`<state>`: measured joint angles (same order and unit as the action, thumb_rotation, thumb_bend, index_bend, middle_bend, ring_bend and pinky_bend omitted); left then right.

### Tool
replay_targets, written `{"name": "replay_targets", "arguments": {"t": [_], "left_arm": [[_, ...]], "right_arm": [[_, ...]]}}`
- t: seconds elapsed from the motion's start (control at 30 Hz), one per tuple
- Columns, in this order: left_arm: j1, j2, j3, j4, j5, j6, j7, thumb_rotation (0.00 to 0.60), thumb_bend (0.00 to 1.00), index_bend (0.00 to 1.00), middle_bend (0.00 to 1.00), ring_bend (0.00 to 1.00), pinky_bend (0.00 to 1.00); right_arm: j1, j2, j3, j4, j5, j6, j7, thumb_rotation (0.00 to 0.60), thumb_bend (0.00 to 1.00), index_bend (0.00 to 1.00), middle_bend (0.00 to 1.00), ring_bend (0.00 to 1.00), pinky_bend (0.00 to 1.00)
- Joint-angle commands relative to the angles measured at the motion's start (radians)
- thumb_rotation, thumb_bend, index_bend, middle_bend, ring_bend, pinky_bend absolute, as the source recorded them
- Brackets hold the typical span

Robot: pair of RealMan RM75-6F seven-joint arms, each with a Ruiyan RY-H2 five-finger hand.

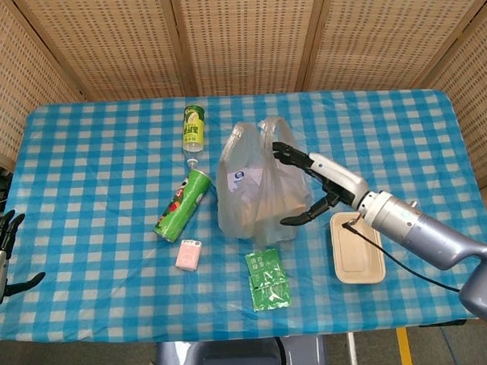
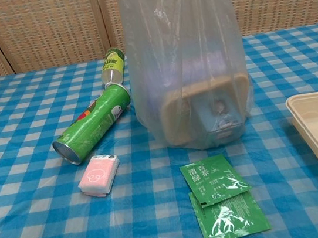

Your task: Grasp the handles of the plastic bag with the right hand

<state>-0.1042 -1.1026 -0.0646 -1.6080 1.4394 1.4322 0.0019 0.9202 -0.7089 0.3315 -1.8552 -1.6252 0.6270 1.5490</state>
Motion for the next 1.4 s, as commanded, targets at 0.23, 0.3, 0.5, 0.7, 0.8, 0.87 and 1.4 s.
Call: {"name": "replay_targets", "arguments": {"t": [0.23, 0.3, 0.5, 0.7, 0.8, 0.87, 1.4], "left_arm": [[-0.006, 0.009, -0.007, 0.01, -0.017, -0.016, -0.029, 0.6, 0.0, 0.0, 0.0, 0.0, 0.0], [-0.007, 0.011, -0.008, 0.012, -0.021, -0.019, -0.033, 0.6, 0.0, 0.0, 0.0, 0.0, 0.0], [-0.011, 0.01, -0.011, 0.018, -0.033, -0.028, -0.035, 0.6, 0.0, 0.0, 0.0, 0.0, 0.0], [-0.014, 0.005, -0.013, 0.02, -0.043, -0.033, -0.026, 0.6, 0.0, 0.0, 0.0, 0.0, 0.0], [-0.017, 0.003, -0.014, 0.021, -0.049, -0.038, -0.023, 0.6, 0.0, 0.0, 0.0, 0.0, 0.0], [-0.018, 0.003, -0.015, 0.022, -0.052, -0.042, -0.022, 0.6, 0.0, 0.0, 0.0, 0.0, 0.0], [-0.022, 0.007, -0.022, 0.034, -0.076, -0.055, -0.044, 0.6, 0.0, 0.0, 0.0, 0.0, 0.0]], "right_arm": [[0.085, -0.072, 0.011, 0.035, 0.104, -0.096, -0.036, 0.6, 0.0, 0.0, 0.0, 0.0, 0.0], [0.094, -0.088, 0.013, 0.044, 0.134, -0.105, -0.047, 0.6, 0.0, 0.0, 0.0, 0.0, 0.0], [0.101, -0.116, 0.041, 0.046, 0.188, -0.099, 0.009, 0.6, 0.0, 0.09, 0.07, 0.0, 0.0], [0.11, -0.13, 0.083, 0.055, 0.188, -0.087, 0.131, 0.6, 0.0, 0.21, 0.24, 0.08, 0.0], [0.121, -0.137, 0.098, 0.06, 0.177, -0.095, 0.2, 0.6, 0.0, 0.22, 0.25, 0.09, 0.01], [0.133, -0.145, 0.103, 0.068, 0.172, -0.106, 0.23, 0.6, 0.0, 0.22, 0.25, 0.09, 0.01], [0.251, -0.237, 0.125, 0.129, 0.275, -0.257, 0.165, 0.6, 0.0, 0.22, 0.25, 0.09, 0.01]]}}
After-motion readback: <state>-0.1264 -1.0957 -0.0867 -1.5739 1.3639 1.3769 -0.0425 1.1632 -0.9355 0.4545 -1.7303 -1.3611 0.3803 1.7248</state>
